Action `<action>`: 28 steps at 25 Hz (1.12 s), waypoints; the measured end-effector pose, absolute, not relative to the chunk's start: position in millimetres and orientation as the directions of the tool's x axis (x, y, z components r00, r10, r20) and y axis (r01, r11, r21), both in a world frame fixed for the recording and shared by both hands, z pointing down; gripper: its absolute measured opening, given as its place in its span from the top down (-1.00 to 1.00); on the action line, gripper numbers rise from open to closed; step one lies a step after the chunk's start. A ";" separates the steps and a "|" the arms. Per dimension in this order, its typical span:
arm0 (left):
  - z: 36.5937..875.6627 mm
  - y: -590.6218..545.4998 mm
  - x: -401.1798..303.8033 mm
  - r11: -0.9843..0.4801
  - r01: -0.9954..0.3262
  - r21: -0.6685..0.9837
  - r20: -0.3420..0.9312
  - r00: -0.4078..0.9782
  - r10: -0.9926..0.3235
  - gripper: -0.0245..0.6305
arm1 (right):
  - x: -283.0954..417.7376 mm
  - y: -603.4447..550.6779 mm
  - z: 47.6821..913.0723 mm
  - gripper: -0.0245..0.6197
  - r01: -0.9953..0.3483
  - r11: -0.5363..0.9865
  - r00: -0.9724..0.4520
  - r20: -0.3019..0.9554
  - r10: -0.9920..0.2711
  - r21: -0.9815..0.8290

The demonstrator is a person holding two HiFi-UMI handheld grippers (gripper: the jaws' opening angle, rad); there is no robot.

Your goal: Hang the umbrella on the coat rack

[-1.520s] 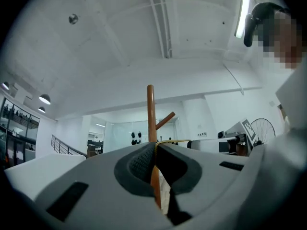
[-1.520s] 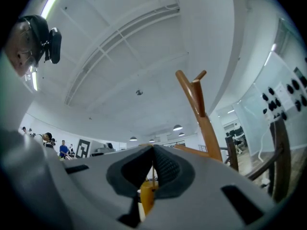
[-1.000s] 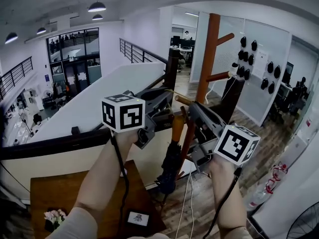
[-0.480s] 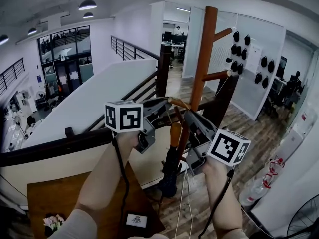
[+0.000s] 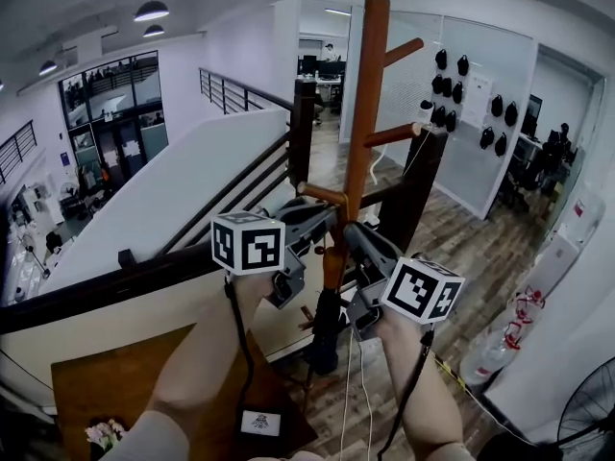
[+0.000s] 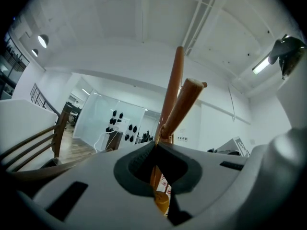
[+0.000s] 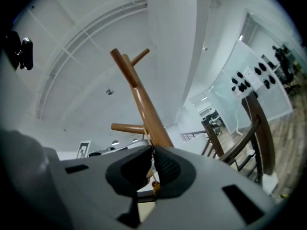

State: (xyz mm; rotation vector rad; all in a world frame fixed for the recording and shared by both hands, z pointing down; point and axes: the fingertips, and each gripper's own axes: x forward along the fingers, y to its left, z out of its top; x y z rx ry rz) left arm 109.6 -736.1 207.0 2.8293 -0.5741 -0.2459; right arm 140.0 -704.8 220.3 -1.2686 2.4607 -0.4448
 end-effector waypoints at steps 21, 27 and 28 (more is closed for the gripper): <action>206.5 -653.0 42.9 -0.696 -0.712 -0.092 -0.097 0.702 -0.706 0.85 | 177.7 -602.8 167.1 0.87 -0.881 0.472 -0.463 -0.214 -0.860 0.010; 213.9 -615.2 30.7 -0.651 -0.750 -0.120 -0.127 0.662 -0.739 0.89 | 172.6 -572.2 181.0 0.88 -0.866 0.498 -0.495 -0.197 -0.846 0.038; 216.3 -609.9 28.6 -0.645 -0.755 -0.117 -0.128 0.656 -0.744 0.90 | 171.7 -567.9 184.2 0.88 -0.863 0.503 -0.500 -0.194 -0.844 0.035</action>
